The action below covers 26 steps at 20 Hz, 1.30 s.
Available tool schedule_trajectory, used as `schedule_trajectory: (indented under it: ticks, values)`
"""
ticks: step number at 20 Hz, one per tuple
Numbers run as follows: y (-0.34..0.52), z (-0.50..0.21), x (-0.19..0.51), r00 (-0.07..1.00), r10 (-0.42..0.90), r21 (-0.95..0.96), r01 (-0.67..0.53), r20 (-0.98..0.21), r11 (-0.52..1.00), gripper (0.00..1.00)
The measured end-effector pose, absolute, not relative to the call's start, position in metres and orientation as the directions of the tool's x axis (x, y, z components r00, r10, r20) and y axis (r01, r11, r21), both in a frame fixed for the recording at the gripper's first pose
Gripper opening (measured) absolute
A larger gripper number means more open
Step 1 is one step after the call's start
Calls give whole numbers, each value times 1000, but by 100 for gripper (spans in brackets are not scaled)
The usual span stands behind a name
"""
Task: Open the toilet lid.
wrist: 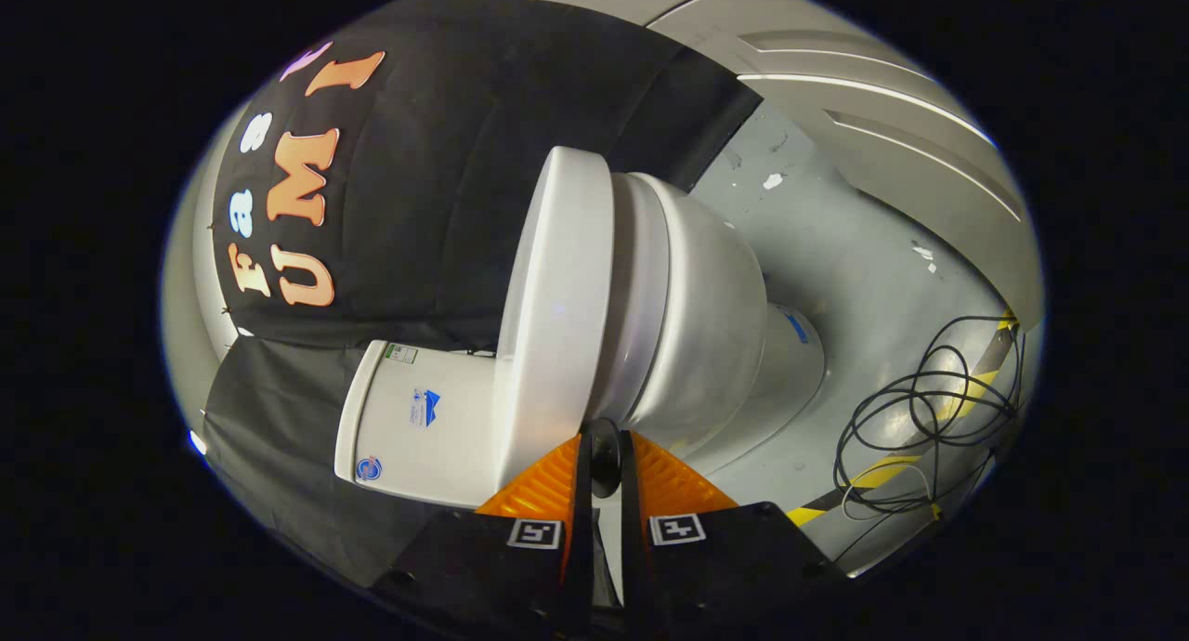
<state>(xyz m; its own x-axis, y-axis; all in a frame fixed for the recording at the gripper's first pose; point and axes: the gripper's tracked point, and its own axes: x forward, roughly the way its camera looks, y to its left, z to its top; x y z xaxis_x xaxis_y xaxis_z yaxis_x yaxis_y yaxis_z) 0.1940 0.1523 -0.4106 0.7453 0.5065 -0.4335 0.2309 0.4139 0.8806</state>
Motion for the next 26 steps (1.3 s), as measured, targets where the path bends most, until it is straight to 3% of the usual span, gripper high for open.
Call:
schedule_trajectory:
  ticks: [3,5,7,11,14,26]
  values:
    - [164,-418,200,751,515,895,233,-414,380,19]
    - [151,-408,198,759,513,904,237,-401,355,8]
    - [148,-407,200,762,505,897,225,-405,379,8]
    - [149,-403,199,769,424,796,177,-479,579,9]
    - [149,-397,199,790,351,777,234,-502,585,8]
    - [156,-330,211,867,151,581,181,-476,794,8]
